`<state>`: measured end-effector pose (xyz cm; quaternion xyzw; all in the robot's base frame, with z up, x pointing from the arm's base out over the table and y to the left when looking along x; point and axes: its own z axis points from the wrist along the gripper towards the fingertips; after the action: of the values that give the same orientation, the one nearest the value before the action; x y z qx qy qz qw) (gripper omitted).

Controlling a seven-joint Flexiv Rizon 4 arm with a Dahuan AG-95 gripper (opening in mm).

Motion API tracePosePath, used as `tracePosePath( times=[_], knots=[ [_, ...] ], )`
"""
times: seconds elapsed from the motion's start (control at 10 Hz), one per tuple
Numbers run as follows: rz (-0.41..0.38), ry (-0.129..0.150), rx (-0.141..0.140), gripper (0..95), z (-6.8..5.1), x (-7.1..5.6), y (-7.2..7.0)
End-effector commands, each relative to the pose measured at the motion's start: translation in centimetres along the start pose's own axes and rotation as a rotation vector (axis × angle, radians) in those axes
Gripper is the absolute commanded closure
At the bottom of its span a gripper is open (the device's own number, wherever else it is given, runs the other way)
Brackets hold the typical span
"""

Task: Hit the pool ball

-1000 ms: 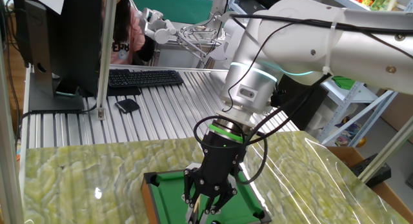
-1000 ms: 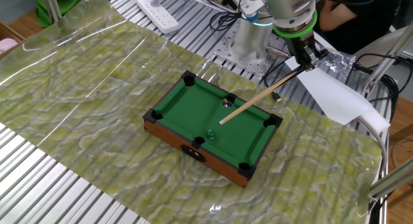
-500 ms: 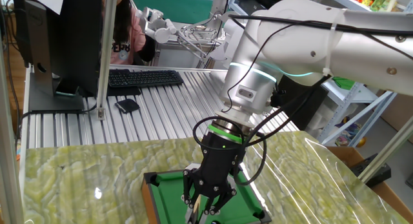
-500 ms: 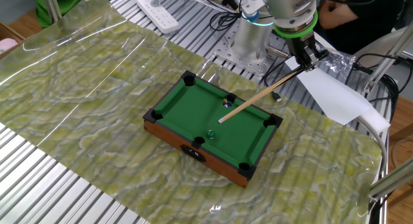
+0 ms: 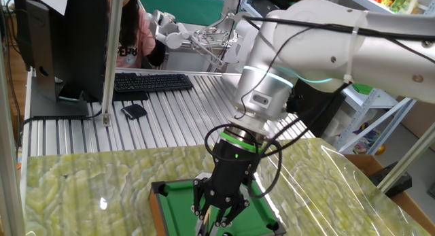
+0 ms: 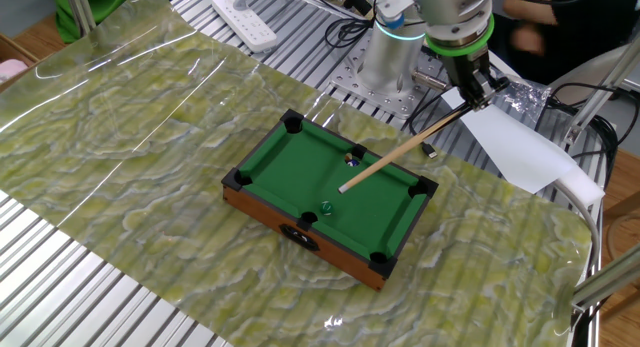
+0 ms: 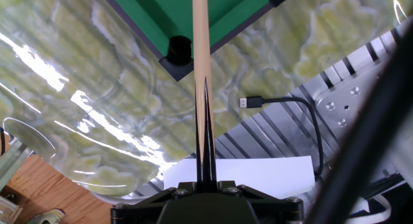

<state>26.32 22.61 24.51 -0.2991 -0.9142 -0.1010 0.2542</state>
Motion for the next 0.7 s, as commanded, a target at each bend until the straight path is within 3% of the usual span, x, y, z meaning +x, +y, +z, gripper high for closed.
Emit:
tracePosePath(
  times=[0.1,0.7],
  knots=[
    [-0.008,0.016,0.015,95.0,-0.12,-0.15,0.27],
    [-0.013,0.007,0.016,95.0,-0.12,-0.15,0.27]
  ],
)
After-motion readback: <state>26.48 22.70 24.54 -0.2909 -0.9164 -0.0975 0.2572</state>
